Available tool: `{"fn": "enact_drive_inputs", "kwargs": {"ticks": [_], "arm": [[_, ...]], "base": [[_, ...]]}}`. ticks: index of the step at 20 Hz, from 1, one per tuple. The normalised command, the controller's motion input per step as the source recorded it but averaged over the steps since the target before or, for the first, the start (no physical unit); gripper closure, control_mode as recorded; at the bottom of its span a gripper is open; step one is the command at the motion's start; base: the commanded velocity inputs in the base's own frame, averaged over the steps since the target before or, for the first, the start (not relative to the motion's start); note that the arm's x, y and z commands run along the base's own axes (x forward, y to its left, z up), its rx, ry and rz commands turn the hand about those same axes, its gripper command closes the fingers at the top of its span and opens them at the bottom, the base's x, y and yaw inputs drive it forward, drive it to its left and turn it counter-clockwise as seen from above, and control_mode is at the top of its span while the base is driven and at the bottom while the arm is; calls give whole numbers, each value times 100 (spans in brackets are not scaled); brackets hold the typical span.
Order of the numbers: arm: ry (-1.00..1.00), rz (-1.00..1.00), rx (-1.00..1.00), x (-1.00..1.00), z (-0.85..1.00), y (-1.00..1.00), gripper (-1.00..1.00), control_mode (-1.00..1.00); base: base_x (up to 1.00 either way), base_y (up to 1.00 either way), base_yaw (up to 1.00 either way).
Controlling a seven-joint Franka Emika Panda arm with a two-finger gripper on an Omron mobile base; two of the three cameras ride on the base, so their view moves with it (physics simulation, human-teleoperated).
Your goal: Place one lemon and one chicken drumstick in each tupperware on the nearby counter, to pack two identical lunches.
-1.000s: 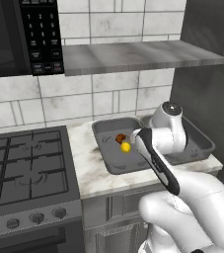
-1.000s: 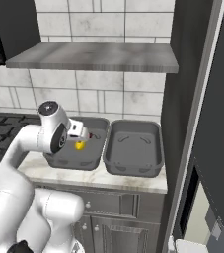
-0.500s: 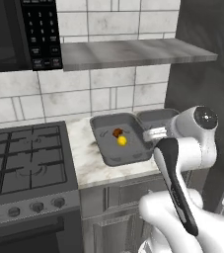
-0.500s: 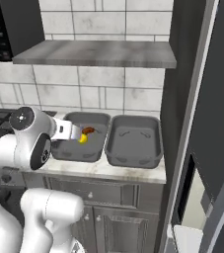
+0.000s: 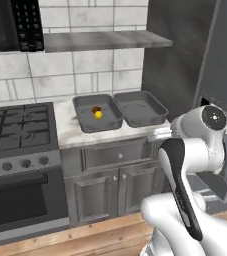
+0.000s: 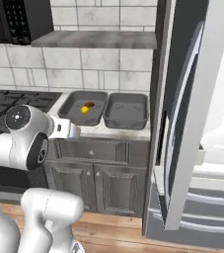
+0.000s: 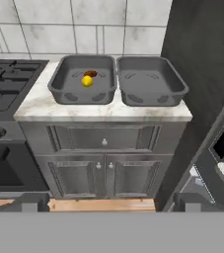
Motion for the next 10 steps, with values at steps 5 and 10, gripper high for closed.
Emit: {"fn": "enact_drive_inputs", "kwargs": {"ticks": [5,10], "arm": [[0,0,0,0,0,0,-100,100],[0,0,0,0,0,0,-100,100]], "base": [[-96,-64,-1],[-23,-96,0]]}}
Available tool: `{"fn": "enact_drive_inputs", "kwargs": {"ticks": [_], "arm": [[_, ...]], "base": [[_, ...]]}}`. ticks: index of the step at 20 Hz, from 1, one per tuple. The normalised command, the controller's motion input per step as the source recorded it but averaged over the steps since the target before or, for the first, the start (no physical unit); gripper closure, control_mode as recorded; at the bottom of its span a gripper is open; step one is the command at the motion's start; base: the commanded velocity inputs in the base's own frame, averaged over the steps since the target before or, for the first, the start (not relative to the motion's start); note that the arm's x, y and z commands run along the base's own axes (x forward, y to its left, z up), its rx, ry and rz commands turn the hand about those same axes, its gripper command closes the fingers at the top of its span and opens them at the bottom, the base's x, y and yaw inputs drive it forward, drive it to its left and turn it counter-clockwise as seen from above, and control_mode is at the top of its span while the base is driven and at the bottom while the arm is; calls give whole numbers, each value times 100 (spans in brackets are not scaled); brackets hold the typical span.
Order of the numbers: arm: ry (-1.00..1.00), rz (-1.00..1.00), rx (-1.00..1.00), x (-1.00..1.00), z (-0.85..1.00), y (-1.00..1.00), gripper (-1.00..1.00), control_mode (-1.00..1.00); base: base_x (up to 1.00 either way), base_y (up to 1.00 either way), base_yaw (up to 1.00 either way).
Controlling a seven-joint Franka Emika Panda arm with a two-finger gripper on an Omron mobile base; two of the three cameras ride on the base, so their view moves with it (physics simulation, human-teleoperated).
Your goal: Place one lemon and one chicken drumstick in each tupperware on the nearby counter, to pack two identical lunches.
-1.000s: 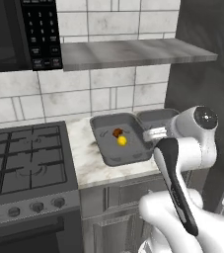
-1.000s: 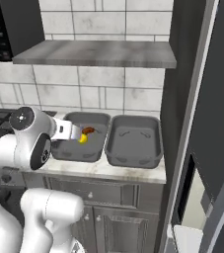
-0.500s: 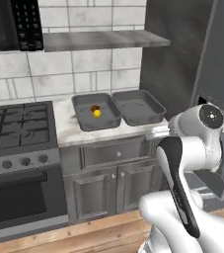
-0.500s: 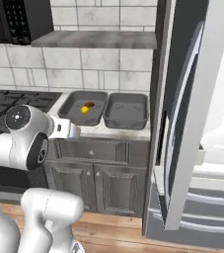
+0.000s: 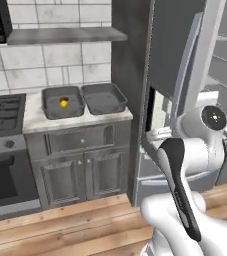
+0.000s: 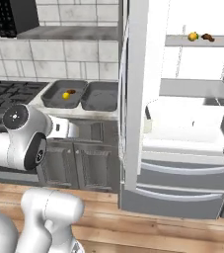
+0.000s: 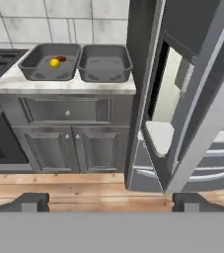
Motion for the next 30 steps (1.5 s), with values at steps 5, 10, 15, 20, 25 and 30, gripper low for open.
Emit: {"fn": "enact_drive_inputs", "kwargs": {"ticks": [5,10,15,20,25,30], "arm": [[0,0,0,0,0,0,-100,100],[0,0,0,0,0,0,-100,100],[0,0,0,0,0,0,-100,100],[0,0,0,0,0,0,-100,100],[0,0,0,0,0,0,-100,100],[0,0,0,0,0,0,-100,100]], "base": [[3,-100,0],[15,-98,0],[27,-77,0],[40,-52,0],[76,-10,0],[100,0,0]]}}
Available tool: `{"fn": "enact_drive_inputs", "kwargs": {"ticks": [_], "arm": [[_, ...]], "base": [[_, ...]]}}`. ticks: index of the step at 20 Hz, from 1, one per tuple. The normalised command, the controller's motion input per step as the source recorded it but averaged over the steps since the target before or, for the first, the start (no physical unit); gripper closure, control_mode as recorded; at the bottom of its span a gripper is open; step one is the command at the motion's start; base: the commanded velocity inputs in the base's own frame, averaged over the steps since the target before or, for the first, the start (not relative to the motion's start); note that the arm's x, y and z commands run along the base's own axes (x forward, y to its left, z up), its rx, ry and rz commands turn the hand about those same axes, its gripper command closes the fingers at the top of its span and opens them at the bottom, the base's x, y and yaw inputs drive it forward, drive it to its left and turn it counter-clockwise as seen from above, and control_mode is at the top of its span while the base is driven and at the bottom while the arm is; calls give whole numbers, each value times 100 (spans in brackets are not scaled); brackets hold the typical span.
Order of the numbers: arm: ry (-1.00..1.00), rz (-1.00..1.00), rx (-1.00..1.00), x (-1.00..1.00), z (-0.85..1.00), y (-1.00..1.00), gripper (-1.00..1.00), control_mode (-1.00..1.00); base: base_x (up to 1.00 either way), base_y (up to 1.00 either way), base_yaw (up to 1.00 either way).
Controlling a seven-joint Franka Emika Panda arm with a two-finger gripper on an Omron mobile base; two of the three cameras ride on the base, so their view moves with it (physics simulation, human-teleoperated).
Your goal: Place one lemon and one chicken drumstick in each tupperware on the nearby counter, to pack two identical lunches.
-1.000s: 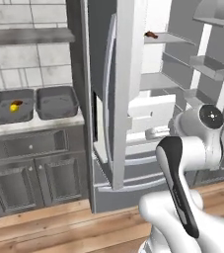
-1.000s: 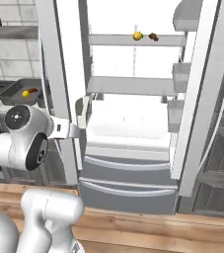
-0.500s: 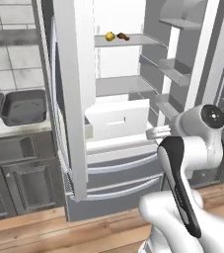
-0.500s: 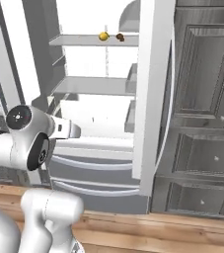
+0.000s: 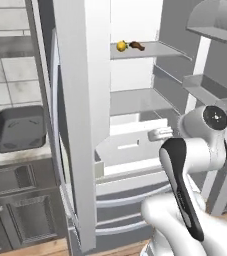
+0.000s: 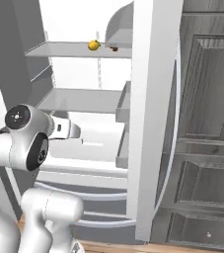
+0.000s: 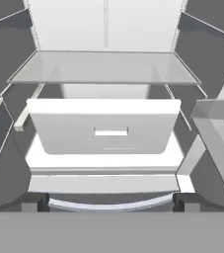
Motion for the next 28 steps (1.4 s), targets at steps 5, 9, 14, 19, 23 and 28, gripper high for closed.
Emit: {"fn": "enact_drive_inputs", "kwargs": {"ticks": [5,9,14,19,23,28], "arm": [[0,0,0,0,0,0,-100,100],[0,0,0,0,0,0,-100,100],[0,-1,0,11,9,-14,-100,-100],[-10,-3,0,39,47,-15,-100,-100],[-4,-4,0,65,52,-1,-100,-100],[0,-4,0,69,50,-21,-100,-100]], "base": [[97,-8,0],[88,-13,0],[24,-3,0],[0,0,0],[0,0,0],[0,0,0]]}}
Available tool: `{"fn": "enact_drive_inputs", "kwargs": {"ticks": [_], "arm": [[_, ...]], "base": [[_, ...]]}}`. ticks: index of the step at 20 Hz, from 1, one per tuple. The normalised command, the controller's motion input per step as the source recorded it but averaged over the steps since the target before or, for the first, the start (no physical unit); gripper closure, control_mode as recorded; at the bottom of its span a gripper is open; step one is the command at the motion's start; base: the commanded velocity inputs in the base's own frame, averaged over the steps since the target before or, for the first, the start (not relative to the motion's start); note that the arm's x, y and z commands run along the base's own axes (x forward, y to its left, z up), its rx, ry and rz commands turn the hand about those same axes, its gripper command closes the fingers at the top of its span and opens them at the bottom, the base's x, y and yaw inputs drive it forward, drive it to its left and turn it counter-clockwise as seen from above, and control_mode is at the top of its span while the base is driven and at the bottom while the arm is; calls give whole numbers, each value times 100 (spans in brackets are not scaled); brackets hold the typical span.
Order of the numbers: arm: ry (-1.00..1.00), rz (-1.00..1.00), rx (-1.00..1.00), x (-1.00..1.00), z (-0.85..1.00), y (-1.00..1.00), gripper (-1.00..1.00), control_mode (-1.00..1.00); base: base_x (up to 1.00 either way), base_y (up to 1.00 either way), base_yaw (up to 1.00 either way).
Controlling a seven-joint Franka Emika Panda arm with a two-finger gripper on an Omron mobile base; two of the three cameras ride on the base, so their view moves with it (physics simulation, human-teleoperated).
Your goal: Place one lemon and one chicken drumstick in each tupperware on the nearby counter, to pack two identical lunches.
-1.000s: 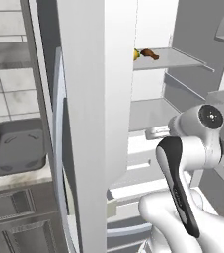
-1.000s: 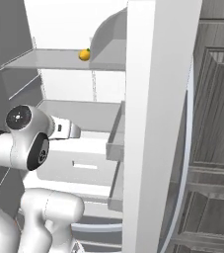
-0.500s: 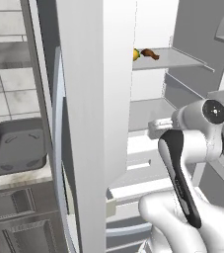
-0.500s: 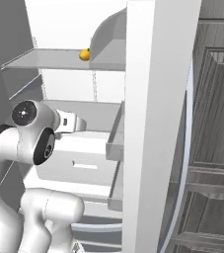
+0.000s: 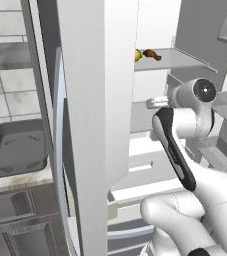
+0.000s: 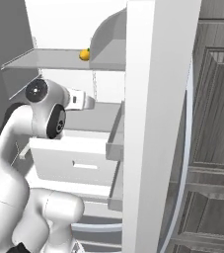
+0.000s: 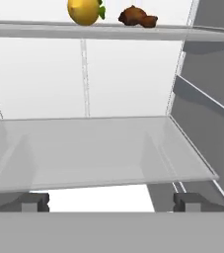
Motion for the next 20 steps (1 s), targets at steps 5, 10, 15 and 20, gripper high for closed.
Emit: {"fn": "enact_drive_inputs", "kwargs": {"ticks": [5,10,15,20], "arm": [[0,-2,2,29,58,-12,-100,-100],[0,0,5,0,58,0,-100,-100],[0,0,1,3,40,6,-100,-100],[0,0,0,39,18,28,-100,-100]], "base": [[0,0,0],[0,0,0],[0,0,0],[0,0,0]]}}
